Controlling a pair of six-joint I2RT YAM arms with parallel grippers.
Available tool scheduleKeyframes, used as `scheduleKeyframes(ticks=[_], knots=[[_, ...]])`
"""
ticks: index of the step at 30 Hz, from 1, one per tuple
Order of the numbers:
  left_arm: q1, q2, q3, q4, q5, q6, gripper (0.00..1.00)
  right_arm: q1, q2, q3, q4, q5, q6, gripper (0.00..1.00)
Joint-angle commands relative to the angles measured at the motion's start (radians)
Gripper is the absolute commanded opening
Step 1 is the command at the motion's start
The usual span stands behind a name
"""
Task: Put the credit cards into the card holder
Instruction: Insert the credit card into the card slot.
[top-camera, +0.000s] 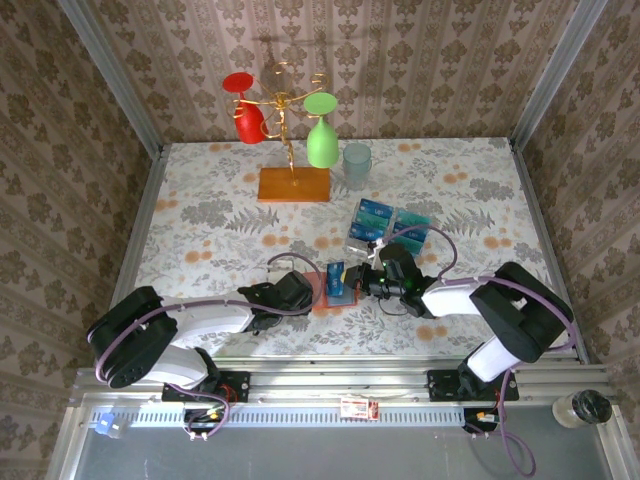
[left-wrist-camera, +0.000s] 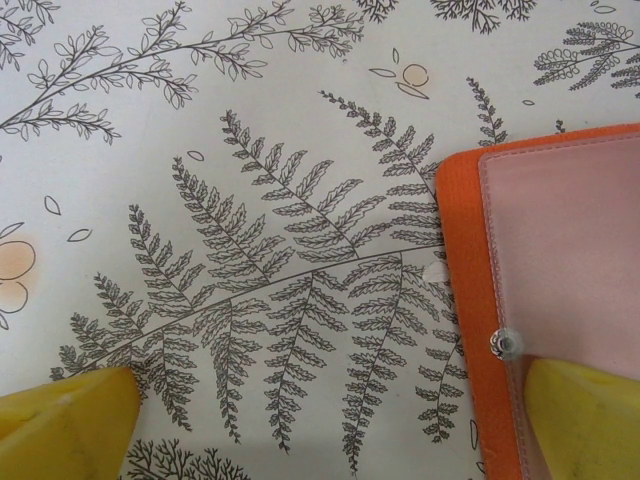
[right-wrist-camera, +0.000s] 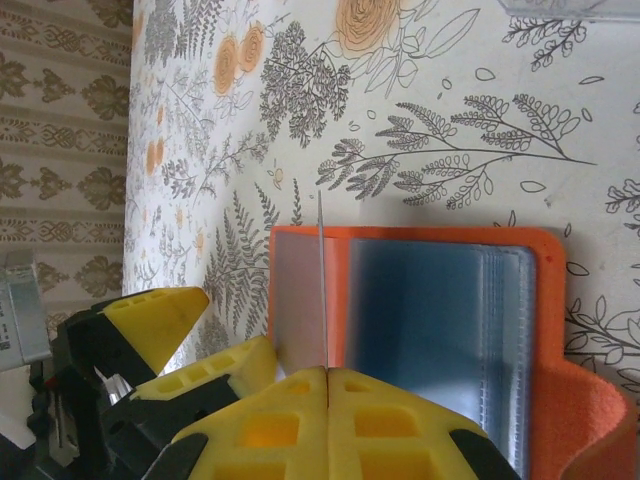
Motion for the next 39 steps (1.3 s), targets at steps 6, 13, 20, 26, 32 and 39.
scheduleKeyframes(ticks=[6, 13, 20, 26, 32, 39], knots=[[-0.009, 0.012, 0.004, -0.021, -0.023, -0.017, 1.00, 0.012, 0.047, -0.011, 0.085, 0.019, 0.029, 0.00], [-0.010, 0.014, 0.008, -0.019, -0.023, -0.014, 1.00, 0.015, 0.069, -0.013, 0.112, 0.010, 0.041, 0.00], [-0.013, 0.020, 0.010, -0.016, -0.020, -0.016, 1.00, 0.019, 0.089, -0.018, 0.133, 0.000, 0.050, 0.00], [-0.013, 0.020, 0.010, -0.018, -0.022, -0.017, 1.00, 0.021, 0.095, -0.029, 0.147, 0.000, 0.055, 0.00], [-0.013, 0.020, 0.008, -0.020, -0.025, -0.017, 1.00, 0.021, 0.093, -0.043, 0.150, 0.002, 0.054, 0.00], [-0.015, 0.018, 0.008, -0.020, -0.024, -0.019, 1.00, 0.021, 0.072, -0.059, 0.128, 0.038, 0.038, 0.00]])
